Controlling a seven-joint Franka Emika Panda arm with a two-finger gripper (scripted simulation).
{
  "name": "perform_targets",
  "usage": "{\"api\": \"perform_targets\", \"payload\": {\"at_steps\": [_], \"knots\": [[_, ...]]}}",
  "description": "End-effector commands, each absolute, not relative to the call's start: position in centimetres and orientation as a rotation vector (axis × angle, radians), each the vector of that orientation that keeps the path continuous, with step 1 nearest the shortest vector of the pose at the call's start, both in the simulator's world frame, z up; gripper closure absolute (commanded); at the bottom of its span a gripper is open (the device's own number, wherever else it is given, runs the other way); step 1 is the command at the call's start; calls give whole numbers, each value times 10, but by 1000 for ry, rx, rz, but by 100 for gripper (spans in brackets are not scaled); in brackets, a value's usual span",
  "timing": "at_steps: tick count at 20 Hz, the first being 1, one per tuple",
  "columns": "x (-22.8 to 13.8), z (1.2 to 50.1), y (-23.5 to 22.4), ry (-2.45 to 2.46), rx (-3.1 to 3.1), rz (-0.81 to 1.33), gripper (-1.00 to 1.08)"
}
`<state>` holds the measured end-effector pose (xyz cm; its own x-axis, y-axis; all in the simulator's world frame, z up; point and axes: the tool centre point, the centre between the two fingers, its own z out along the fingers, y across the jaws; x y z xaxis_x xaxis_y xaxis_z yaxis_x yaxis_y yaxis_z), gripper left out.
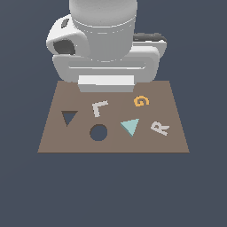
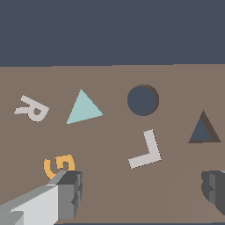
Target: Insert a designated object into the corresponding slot on a board.
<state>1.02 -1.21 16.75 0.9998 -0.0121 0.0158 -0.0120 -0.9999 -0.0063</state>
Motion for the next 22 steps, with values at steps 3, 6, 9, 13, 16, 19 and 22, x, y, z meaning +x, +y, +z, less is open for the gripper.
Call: {"api": "perform_targets", "payload": {"at_steps": [3, 6, 9, 13, 16, 19, 22], "knots": [[10, 167, -12, 22, -3135, -25, -92], [11, 164, -10, 39, -3135, -24, -92], [13, 158, -6, 71, -3135, -23, -92], [17, 145, 2, 138, -3134, -20, -92], [21, 132, 10, 206, -3131, -18, -92], [27, 116, 19, 292, -3126, -14, -92], [34, 98, 29, 386, -3117, -11, -92]]}}
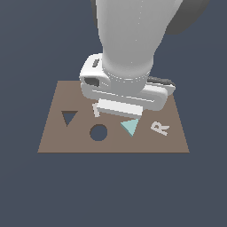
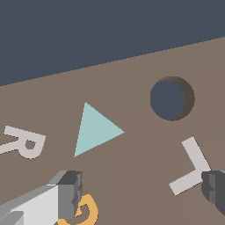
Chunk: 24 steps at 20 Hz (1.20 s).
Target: Insert a designated object into the corresponding slot on a board.
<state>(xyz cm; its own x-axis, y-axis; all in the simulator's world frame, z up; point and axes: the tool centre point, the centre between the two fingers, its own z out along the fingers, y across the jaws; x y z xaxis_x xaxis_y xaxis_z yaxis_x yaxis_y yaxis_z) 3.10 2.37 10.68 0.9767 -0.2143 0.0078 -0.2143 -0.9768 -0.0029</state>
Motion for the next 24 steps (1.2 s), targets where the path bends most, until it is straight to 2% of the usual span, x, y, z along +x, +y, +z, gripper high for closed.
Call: {"api": "perform_targets", "payload": {"at_steps": [1, 10, 24], "knots": [[37, 92, 31, 414, -3113, -10, -92], [54, 57, 48, 598, -3085, -2, -92], [59, 36, 51, 637, -3076, 0, -92]]}}
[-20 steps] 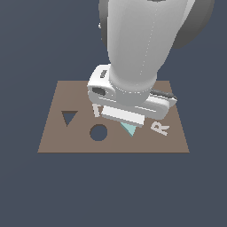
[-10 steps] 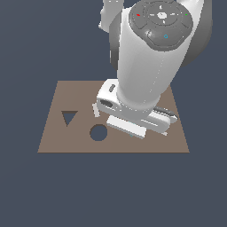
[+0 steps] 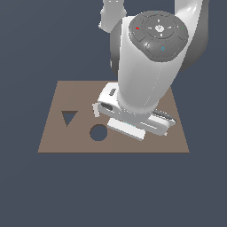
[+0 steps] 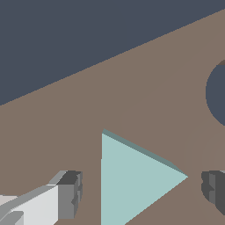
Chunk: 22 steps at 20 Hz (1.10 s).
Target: Insert a designated object into the corresponding slot on a board.
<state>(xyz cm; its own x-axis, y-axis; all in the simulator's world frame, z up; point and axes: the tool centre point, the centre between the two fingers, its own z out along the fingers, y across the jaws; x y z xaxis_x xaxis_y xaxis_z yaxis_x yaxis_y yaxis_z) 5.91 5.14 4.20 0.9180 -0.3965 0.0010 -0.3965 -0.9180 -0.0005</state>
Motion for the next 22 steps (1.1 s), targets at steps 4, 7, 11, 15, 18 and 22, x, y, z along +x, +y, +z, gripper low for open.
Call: {"api": "perform_targets", "payload": {"at_steps": [4, 7, 11, 15, 18, 22], "knots": [[59, 30, 51, 640, -3076, 0, -92], [59, 30, 51, 640, -3076, 0, 108], [59, 30, 51, 640, -3076, 0, 108], [59, 30, 51, 640, -3076, 0, 108], [59, 31, 51, 644, -3075, -1, 108], [62, 31, 49, 686, -3065, -1, 108]]}}
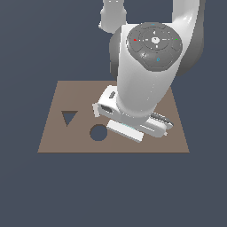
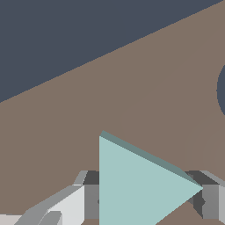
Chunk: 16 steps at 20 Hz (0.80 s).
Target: Insert a designated object into the corresponding slot on a board.
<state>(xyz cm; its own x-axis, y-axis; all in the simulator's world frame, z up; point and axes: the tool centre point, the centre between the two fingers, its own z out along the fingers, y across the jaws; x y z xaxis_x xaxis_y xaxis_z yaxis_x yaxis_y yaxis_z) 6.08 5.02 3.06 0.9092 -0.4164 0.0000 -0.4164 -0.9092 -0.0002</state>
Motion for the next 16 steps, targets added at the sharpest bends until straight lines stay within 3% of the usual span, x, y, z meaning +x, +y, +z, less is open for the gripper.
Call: {"api": "perform_targets", "payload": {"at_steps": [1, 16], "knots": [[63, 31, 49, 703, -3062, -1, 108], [93, 33, 17, 1260, -2877, -1, 108]]}}
